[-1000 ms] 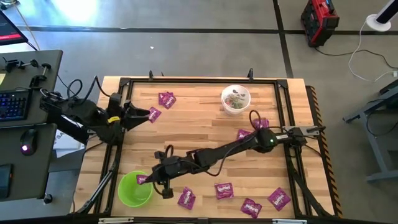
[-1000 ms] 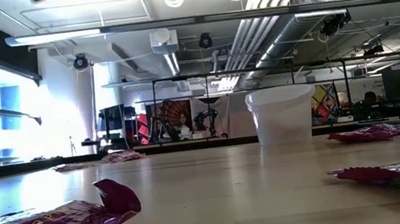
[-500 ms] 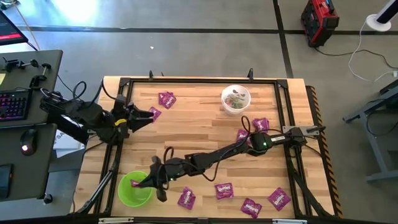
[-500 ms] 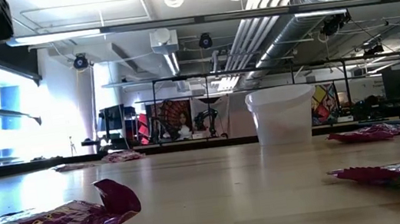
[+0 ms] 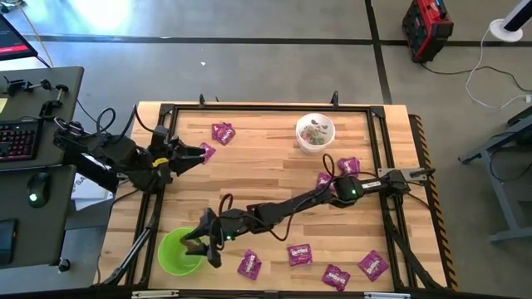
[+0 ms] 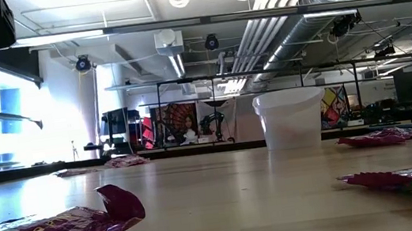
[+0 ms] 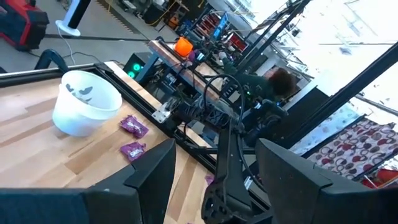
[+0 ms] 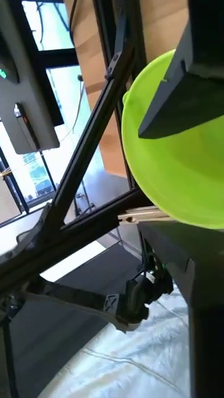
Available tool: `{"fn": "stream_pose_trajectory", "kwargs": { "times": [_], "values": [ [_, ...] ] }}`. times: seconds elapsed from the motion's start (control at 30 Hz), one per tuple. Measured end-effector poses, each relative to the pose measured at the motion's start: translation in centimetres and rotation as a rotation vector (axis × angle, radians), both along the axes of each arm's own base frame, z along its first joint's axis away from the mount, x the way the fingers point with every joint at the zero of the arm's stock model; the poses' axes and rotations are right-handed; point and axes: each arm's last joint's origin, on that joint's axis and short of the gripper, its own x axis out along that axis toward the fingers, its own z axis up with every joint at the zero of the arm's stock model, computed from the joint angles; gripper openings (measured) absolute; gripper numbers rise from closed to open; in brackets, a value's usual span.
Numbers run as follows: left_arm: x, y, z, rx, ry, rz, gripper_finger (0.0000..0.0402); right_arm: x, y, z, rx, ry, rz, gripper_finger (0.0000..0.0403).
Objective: Sort candy by brand, put in halloween buckets
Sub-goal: Adjust the green bucket
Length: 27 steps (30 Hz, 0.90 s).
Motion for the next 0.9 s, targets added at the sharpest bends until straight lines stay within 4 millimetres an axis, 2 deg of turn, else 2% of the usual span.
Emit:
{"fn": "stream_pose_trajectory", "kwargs": {
  "times": [0.1, 0.2, 0.33, 0.43, 0.57, 0.63, 0.67, 0.8, 0.9],
  "values": [
    [0.0, -0.1, 0.0, 0.0, 0.002, -0.029, 0.0211, -0.3, -0.5, 1.4, -0.06, -0.013, 0.036, 0.0235],
    [0.0, -0.4, 0.0, 0.039, 0.011, -0.149, 0.0211, -1.2, -1.5, 4.2, -0.169, 0.003, 0.051, 0.0232],
    [0.0, -0.7, -0.3, 0.063, 0.034, -0.233, 0.0211, -3.1, -3.1, 7.1, -0.351, 0.127, 0.047, 0.0214],
    [-0.1, -0.7, -0.6, 0.072, 0.07, -0.253, 0.0211, -5.0, -4.2, 8.6, -0.476, 0.252, 0.038, 0.0172],
    [0.0, -1.0, -1.2, 0.08, 0.127, -0.332, 0.0211, -8.1, -4.6, 9.9, -0.565, 0.449, 0.073, 0.0071],
    [0.2, -1.3, -1.4, 0.075, 0.149, -0.403, 0.0211, -9.4, -4.3, 9.4, -0.595, 0.571, 0.112, 0.0021],
    [0.4, -1.5, -1.7, 0.067, 0.17, -0.439, 0.0211, -10.1, -4.1, 9.0, -0.615, 0.645, 0.136, 0.0012],
    [1.6, -2.9, -3.3, 0.028, 0.329, -0.534, 0.0211, -12.7, -3.0, 5.9, -0.678, 0.931, 0.214, 0.0015],
    [2.8, -5.1, -5.6, 0.033, 0.526, -0.615, 0.0206, -15.3, -2.0, 3.4, -0.672, 1.1, 0.264, 0.0003]
  ]
}}
